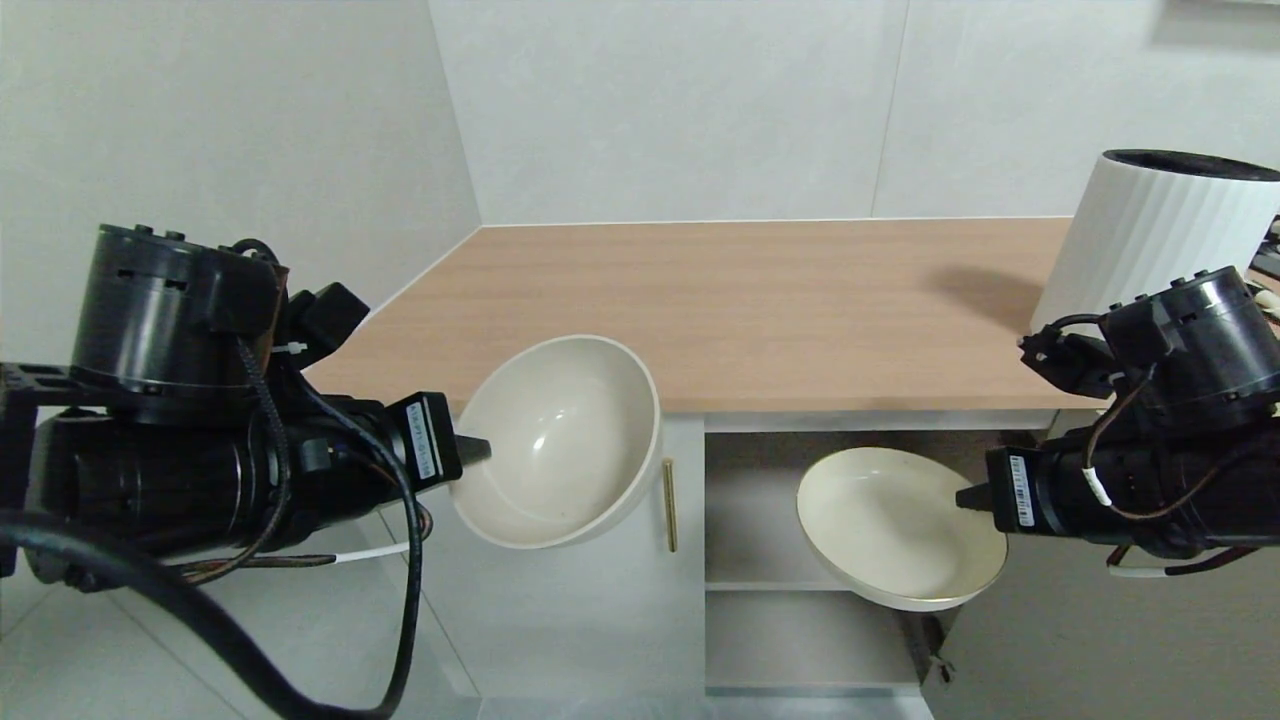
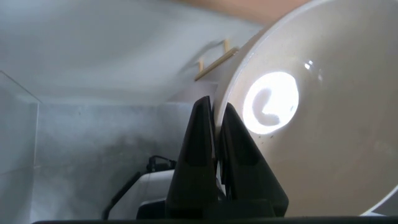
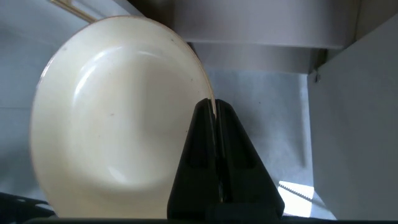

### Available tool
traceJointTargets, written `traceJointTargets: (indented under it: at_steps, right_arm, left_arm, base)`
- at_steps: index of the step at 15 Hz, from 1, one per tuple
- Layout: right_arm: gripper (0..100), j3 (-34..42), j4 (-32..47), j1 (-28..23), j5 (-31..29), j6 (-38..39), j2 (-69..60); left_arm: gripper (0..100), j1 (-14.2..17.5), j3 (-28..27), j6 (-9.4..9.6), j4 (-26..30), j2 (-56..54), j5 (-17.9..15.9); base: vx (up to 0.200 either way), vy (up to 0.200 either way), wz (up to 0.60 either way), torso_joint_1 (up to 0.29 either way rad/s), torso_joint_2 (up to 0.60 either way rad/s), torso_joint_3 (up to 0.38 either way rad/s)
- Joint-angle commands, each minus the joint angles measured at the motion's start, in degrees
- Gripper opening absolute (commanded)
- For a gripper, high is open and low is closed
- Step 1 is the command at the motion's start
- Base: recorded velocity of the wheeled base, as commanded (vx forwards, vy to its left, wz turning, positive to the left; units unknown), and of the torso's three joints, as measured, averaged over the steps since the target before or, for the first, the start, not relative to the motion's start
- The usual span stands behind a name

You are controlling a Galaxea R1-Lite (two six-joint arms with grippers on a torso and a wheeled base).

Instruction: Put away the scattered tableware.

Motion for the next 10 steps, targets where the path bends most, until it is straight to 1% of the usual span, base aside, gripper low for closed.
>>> traceJointTargets:
  at_steps: [1,6,10]
  right_arm:
    - [0,0.0,-0.1,0.1,0.0,0.0,0.1]
    - [0,0.1,-0.1,0.1,0.0,0.0,0.3]
    - [0,0.1,-0.1,0.1,-0.1,0.0,0.6]
  left_arm:
    - [0,0.0,0.0,-0.03,0.0,0.1,0.0]
    - [0,0.0,0.0,-0.03,0.1,0.2,0.0]
    - [0,0.0,0.1,-0.03,0.1,0.1,0.0]
  base:
    - [0.000,0.000,0.00,-0.183,0.48,0.305]
    - [0.000,0.000,0.00,-0.162,0.47,0.304]
    - [0.000,0.000,0.00,-0.127,0.45,0.322]
